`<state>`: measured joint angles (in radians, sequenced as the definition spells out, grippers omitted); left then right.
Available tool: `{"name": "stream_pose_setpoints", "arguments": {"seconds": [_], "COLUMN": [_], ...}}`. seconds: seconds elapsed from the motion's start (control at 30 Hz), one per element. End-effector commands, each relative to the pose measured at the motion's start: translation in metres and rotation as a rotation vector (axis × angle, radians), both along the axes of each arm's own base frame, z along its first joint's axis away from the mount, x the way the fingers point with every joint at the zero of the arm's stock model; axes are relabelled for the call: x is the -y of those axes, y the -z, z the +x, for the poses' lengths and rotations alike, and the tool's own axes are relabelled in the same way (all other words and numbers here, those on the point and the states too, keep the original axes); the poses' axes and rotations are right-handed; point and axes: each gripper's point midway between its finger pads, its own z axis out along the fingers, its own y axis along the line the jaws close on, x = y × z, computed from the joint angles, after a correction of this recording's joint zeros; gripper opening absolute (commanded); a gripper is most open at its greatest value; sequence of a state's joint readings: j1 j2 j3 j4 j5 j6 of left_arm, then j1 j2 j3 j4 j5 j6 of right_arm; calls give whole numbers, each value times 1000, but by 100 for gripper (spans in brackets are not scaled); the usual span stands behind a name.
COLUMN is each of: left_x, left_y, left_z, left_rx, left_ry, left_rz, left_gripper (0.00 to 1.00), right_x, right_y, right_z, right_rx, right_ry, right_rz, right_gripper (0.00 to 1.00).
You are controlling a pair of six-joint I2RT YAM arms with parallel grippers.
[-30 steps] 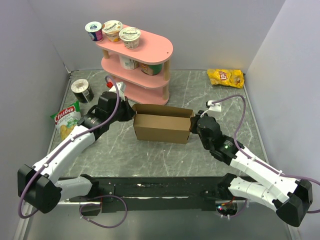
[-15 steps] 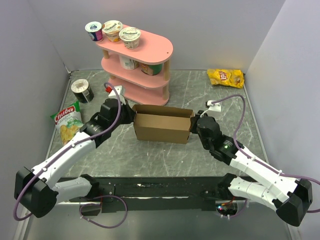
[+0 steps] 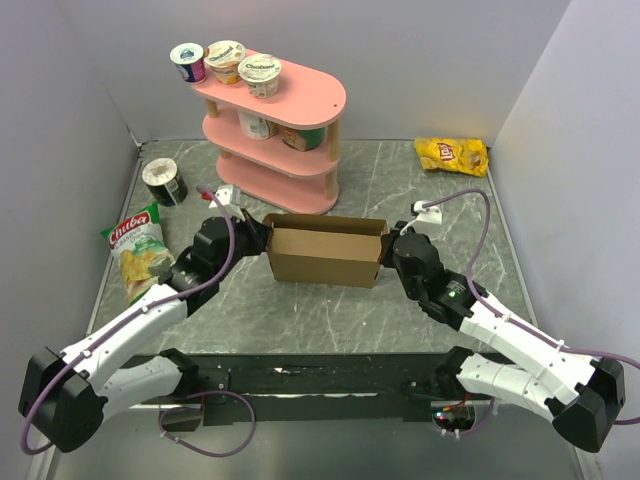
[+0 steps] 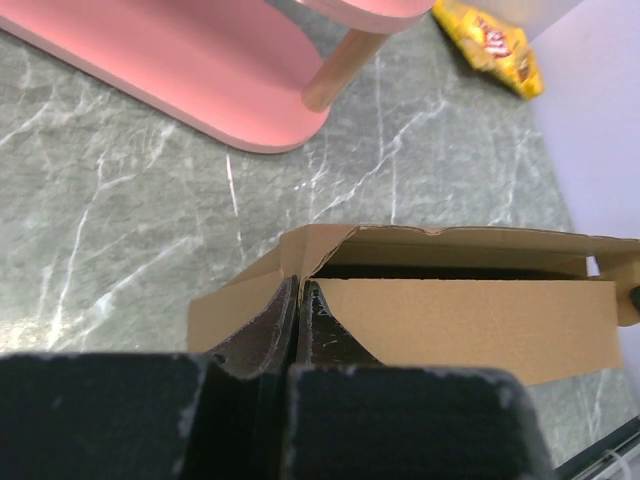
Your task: Fold the paper box
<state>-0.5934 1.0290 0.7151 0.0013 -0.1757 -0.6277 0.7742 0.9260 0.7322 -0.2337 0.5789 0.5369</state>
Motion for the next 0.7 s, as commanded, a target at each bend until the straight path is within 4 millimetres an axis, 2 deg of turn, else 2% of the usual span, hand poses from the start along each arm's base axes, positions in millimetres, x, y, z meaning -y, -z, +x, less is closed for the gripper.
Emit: {"name": "stream_pose_setpoints", "arguments": {"seconds": [0.0,0.27,0.5,0.53,0.67], "left_x": [1,-12,-18,-23,-39], "left_y": [76,94,116,123,129], "left_z": [-38,-39,-42,-45,-49], "left_rx": [-193,-151,-210,-244,-306], "left_ry": [74,23,-16,-32,-124], "left_rz": [57,86,181,206,234], "left_gripper": [1,1,1,1,1], "right_x": [8,5,4,6,10], "right_y": [70,71,72,73,74], "right_z": [-36,-34,-34,-33,-33], "right_rx": [-240,-234,-232,-233,-231], "right_ry": [-91,-98,-93,-87,-70], "right_rz": [-177,-178,-181,-188,-197], "right_gripper": [0,0,0,0,0]}}
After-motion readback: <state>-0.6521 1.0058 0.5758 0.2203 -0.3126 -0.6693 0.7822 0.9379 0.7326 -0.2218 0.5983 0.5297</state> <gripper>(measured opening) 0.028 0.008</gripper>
